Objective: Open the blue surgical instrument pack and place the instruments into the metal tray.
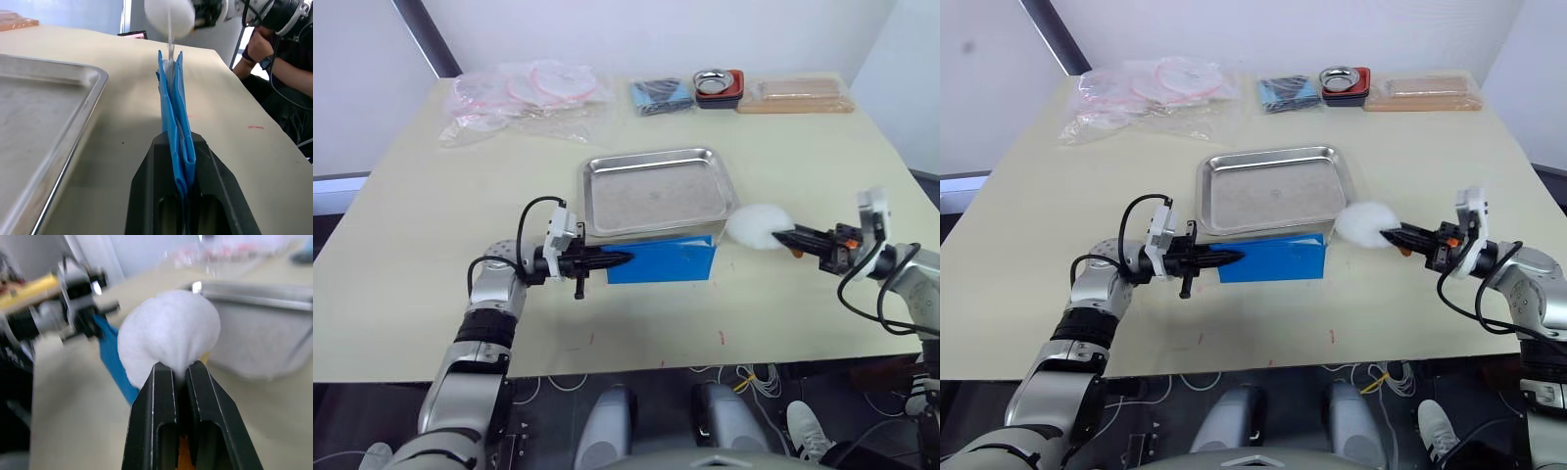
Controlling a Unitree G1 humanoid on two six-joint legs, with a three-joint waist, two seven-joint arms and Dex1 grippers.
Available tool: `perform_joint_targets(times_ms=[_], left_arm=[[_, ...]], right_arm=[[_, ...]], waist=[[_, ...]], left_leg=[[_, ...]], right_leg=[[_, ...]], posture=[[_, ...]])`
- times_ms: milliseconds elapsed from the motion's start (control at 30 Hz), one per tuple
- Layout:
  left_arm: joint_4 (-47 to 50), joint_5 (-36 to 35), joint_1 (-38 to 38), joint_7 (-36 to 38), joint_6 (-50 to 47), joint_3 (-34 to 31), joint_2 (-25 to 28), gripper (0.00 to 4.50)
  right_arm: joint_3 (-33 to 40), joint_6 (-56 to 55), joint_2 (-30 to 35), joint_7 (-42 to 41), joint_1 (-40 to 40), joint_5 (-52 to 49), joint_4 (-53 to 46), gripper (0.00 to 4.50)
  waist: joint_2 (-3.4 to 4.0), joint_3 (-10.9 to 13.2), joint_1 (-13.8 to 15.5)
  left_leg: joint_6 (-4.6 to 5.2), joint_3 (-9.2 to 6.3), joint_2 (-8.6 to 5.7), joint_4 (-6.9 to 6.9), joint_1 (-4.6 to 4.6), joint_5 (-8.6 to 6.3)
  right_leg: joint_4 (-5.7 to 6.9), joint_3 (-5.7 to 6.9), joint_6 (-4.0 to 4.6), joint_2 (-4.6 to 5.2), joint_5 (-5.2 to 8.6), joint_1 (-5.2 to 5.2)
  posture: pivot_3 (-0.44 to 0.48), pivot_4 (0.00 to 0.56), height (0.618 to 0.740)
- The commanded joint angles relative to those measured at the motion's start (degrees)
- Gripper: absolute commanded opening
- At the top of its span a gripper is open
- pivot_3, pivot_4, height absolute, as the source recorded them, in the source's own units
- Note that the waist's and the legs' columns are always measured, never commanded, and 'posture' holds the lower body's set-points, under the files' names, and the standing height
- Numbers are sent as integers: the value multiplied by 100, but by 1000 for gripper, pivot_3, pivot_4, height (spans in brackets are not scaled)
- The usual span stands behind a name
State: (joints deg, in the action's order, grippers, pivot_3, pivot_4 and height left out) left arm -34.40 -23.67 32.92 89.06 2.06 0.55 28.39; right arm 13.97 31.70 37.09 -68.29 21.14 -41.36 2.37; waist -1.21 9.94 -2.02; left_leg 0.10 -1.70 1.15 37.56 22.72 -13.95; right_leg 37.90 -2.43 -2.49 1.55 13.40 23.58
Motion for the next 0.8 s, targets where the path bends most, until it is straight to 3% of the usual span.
perform_joint_targets(times_ms=[33, 333, 500, 800], left_arm=[[-94, 102, 101, 284, 159, 75, -23, 0], [-322, 207, 261, 341, 307, 182, -122, 0], [-417, 223, 383, 343, 302, 224, -167, 0], [-361, 242, 369, 302, 258, 215, -188, 0]], right_arm=[[120, 247, -319, 522, 402, -468, -483, 36], [-1020, -147, -879, 765, 1115, 392, -586, 36], [-1728, -733, -1396, 881, 1735, 1152, -104, 36], [-2463, -1306, -2247, 889, 1925, 1768, 75, 36]], waist=[[0, 0, -6], [0, 0, 5], [1, 0, -7], [0, 0, 18]], left_leg=[[0, -2, 0, 0, 1, 0], [0, -3, 0, 0, 4, 0], [0, -5, -1, 1, 6, 0], [0, -13, -4, 1, 10, 0]], right_leg=[[0, 2, 0, -1, 0, 0], [-1, 4, 0, 0, 0, 2], [0, 6, 0, 0, 0, 3], [3, 14, 1, 3, 0, 4]], posture=[[0, 150, 740], [0, 150, 740], [0, 150, 740], [0, 150, 740]])
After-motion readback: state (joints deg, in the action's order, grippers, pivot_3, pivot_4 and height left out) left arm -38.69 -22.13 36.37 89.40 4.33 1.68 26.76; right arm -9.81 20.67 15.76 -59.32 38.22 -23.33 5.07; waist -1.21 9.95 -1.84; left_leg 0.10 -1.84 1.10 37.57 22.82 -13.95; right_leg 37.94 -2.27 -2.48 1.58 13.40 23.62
